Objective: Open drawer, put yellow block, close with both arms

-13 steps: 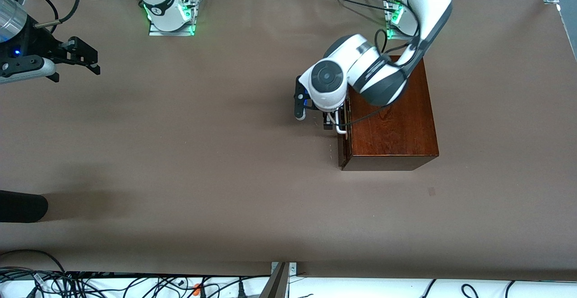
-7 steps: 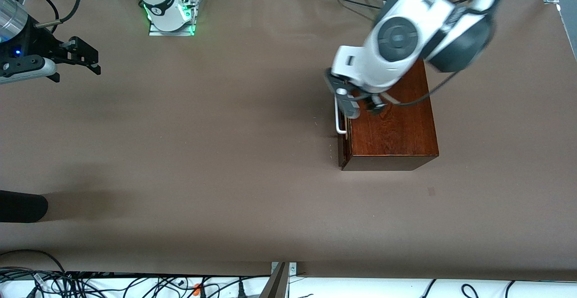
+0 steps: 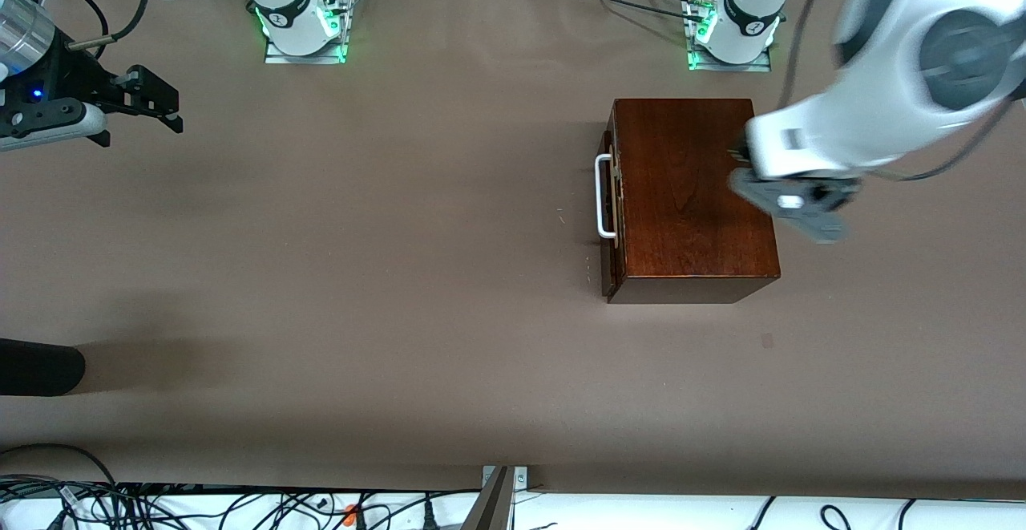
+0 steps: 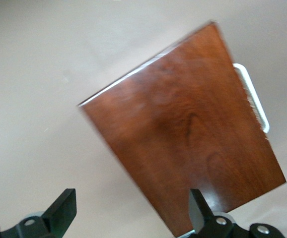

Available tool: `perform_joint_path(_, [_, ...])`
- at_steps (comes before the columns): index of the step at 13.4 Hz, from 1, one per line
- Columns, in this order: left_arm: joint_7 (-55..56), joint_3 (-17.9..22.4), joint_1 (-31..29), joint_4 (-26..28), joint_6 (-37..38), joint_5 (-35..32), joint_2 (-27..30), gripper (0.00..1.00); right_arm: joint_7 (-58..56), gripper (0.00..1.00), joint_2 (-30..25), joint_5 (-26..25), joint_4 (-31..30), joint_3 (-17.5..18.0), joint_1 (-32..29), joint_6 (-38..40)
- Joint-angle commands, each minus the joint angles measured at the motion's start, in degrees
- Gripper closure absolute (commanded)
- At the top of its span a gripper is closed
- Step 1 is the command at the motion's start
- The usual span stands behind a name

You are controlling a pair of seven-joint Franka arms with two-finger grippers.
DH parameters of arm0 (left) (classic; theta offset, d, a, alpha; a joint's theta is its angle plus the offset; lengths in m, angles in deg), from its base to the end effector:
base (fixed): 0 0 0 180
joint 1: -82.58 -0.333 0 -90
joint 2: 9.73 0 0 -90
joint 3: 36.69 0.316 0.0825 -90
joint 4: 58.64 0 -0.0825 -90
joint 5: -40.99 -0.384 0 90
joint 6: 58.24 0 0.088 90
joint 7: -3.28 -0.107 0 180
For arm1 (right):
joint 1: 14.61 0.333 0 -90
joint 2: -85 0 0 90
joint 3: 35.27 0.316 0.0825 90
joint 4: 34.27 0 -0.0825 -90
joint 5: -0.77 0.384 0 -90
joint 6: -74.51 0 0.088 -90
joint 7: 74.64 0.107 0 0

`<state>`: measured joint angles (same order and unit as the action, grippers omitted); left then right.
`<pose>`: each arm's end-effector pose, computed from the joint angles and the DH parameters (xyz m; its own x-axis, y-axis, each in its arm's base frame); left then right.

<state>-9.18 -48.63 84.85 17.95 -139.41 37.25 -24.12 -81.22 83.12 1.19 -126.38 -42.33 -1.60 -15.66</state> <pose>0.5981 -0.1265 0.5768 0.8836 -0.4384 -0.1643 -0.4411 -0.8972 0.0221 0.5415 0.0561 0.6253 0.9762 0.2170 0.0000 0.2170 -0.9761 -0.0114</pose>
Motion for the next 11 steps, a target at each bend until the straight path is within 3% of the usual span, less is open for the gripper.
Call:
perform_joint_path(1, [8.91, 7.09, 0.45, 7.76, -6.16, 3.56, 7.78, 0.00, 0.87, 0.00, 0.47, 0.37, 1.32, -0.06, -0.18, 0.70])
perform_joint_path(3, [12.62, 8.69, 0.10, 14.34, -15.29, 3.31, 13.22, 0.00, 0.34, 0.00, 0.47, 0.37, 1.24, -0.15, -0.53, 0.70])
perform_joint_path(4, [13.33, 9.48, -0.16, 16.64, -16.12, 3.31, 15.25, 0.00, 0.34, 0.00, 0.47, 0.37, 1.32, -0.23, -0.53, 0.70])
perform_joint_path(11, [17.56, 10.54, -0.34, 14.82, -7.77, 5.68, 14.75, 0.00, 0.34, 0.00, 0.47, 0.37, 1.24, -0.23, -0.53, 0.70])
